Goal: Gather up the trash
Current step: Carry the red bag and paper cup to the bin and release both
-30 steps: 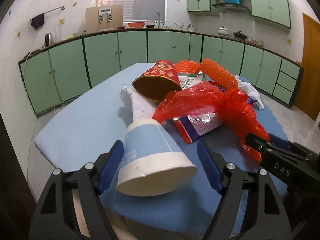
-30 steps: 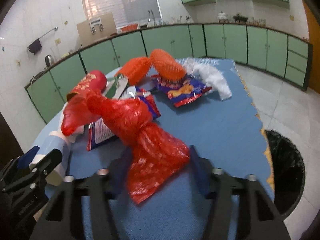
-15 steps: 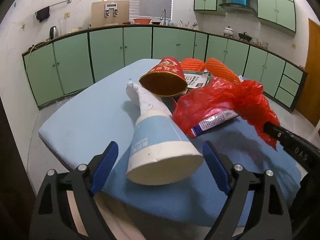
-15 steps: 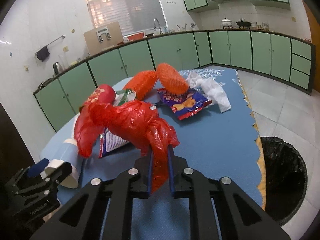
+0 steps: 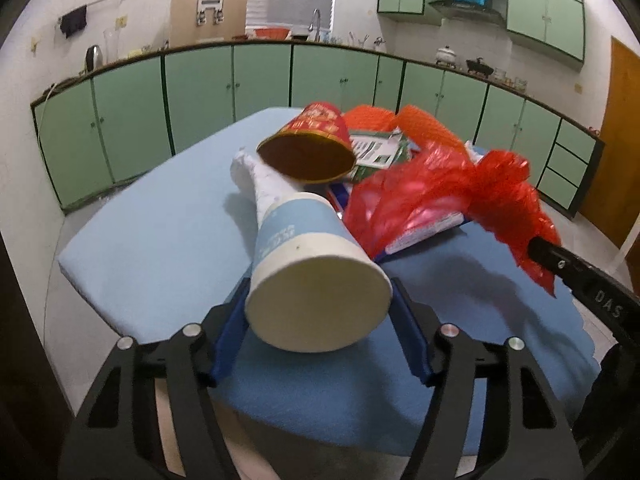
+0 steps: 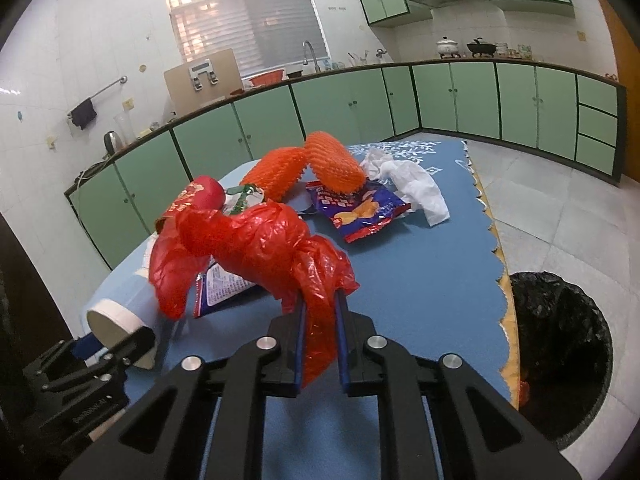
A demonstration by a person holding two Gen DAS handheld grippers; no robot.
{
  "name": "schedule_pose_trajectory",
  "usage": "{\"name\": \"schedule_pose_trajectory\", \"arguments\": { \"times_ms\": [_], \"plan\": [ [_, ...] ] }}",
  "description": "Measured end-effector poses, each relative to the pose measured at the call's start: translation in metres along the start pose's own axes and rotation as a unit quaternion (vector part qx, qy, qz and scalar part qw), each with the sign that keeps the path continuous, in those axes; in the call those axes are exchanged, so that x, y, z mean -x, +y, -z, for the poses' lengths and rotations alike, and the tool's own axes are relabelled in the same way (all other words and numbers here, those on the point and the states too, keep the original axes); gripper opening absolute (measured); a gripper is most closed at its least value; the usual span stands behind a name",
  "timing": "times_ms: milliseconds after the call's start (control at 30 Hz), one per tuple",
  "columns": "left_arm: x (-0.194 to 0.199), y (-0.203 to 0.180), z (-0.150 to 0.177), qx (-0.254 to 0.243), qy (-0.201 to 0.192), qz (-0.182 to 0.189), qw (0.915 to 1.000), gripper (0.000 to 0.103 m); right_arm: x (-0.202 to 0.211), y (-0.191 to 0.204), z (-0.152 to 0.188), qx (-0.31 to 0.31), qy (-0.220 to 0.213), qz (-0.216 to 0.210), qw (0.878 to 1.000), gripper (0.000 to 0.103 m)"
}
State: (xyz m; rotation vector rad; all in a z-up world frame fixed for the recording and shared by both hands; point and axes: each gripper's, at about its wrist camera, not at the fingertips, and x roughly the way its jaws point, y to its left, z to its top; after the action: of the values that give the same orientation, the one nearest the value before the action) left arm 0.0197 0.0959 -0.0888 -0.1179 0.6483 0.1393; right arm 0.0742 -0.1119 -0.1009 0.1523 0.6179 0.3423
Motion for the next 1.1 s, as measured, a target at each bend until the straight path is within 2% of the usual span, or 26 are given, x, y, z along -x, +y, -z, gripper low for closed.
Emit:
{"name": "schedule_pose_trajectory", "arguments": {
  "times_ms": [167,533,733,967,1100],
  "plan": [
    [0.006,-0.007,-0.004,-0.013,-0.019,0.013,0.9997,0.057,0.004,-0.006,-0.001,-0.008,-0.005,0.008,1.0,0.013],
    [0.004,-0.025,-0.014,-0.039,-0.038,0.04,0.9977,0.037,0.017,-0.025,-0.006,-0.024,-0.022,0.027,0.999,0.013],
    [0.013,-0.035,-0.019,-0.047,-0.059,0.056,0.9956,0.034,0.039,-0.042,-0.013,-0.033,-0.044,0.046,0.997,0.013],
    [0.037,-0.086,-0.034,-0.083,-0.106,0.129,0.9824,0.034,0.083,-0.082,-0.023,-0.071,-0.087,0.082,0.99,0.013],
    [0.036,-0.129,-0.039,-0.1,-0.108,0.177,0.9731,0.034,0.109,-0.122,-0.025,-0.088,-0.103,0.138,0.981,0.013]
  ]
}}
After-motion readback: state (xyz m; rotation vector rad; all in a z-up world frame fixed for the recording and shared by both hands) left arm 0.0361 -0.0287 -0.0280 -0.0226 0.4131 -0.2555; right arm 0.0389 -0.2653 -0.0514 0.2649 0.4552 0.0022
